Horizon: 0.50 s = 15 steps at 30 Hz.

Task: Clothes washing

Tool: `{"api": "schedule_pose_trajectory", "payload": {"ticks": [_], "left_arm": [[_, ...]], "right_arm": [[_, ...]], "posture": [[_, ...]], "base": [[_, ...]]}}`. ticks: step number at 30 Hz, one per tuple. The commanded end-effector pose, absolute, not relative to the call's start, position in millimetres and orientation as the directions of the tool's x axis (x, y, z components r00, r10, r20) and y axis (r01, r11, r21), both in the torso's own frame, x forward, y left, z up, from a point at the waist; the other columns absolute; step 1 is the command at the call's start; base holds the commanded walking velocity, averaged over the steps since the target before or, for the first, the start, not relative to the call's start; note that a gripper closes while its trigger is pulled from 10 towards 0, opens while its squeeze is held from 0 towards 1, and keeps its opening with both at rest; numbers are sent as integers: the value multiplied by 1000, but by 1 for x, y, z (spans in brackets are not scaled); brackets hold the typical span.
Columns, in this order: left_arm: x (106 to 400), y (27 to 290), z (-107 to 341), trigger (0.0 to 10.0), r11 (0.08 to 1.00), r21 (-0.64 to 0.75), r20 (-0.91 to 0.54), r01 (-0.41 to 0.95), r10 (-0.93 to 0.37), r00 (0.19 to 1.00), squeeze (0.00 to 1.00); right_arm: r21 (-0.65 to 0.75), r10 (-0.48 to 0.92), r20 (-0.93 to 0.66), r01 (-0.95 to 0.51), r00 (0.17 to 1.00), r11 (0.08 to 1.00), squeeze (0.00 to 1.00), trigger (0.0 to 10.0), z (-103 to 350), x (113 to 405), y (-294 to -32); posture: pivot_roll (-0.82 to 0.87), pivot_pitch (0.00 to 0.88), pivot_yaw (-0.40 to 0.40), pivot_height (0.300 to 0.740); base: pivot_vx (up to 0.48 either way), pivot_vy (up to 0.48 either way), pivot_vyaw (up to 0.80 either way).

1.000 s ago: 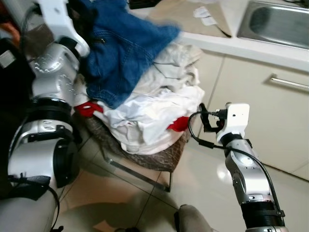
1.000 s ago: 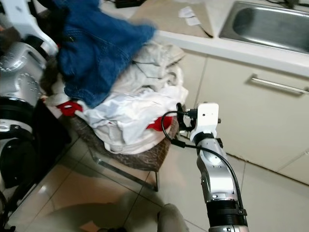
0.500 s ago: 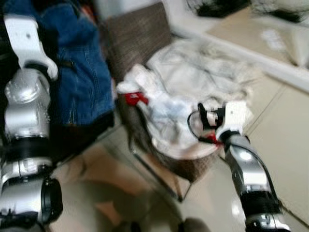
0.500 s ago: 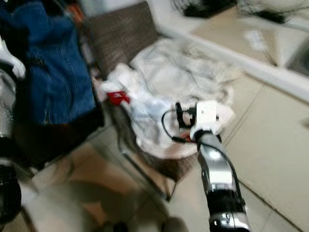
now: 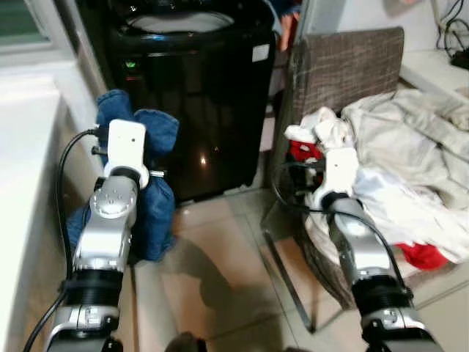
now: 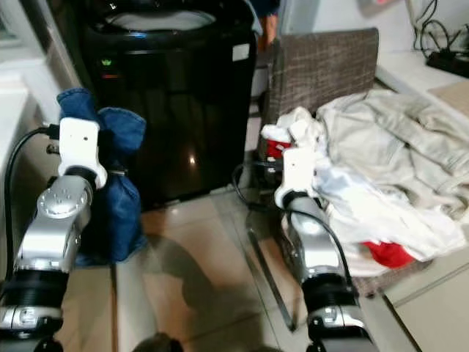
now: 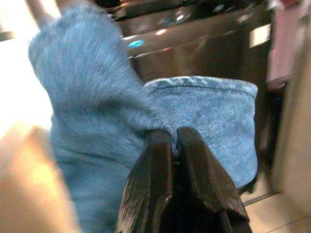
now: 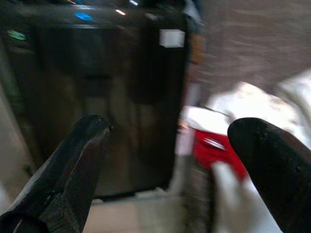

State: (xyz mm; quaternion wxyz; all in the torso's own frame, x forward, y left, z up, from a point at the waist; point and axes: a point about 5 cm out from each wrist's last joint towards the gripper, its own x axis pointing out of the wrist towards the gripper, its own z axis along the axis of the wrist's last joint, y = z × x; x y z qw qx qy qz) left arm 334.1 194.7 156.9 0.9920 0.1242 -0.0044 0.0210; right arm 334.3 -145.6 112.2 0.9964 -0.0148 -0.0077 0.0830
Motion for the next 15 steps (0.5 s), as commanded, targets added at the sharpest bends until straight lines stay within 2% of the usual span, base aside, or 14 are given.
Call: {"api": "schedule_pose_trajectory", "payload": {"ticks": [1,3,7,8,15], "left_arm": [[335,181,164,0,963,268,48,-17,4,999,0],[335,180,162,0,962,272,41,-23,12,999,0],[336,177,160,0,963,269,32,-24,16,999,0],[337,178,157,0,958,285,15,-20,17,1000,0],[337,177,151,0,962,273,20,-21,16,1000,0]], "right_arm": [[-37,149,32,-148,988,988,0,10000,115,335,-155],[-29,159,47,-158,986,987,0,10000,116,334,-154],[-52,164,40,-162,986,985,0,10000,115,334,-153],[-64,131,19,-130,991,989,0,10000,112,335,-155],[-55,141,39,-139,989,989,0,10000,113,335,-152]], "posture": [[-136,0,23,732],[-139,0,25,732],[-142,0,26,732],[-144,0,28,732],[-151,0,26,732]], "base": [[341,-334,0],[341,-334,0],[341,-334,592],[0,0,0],[0,0,0]]}}
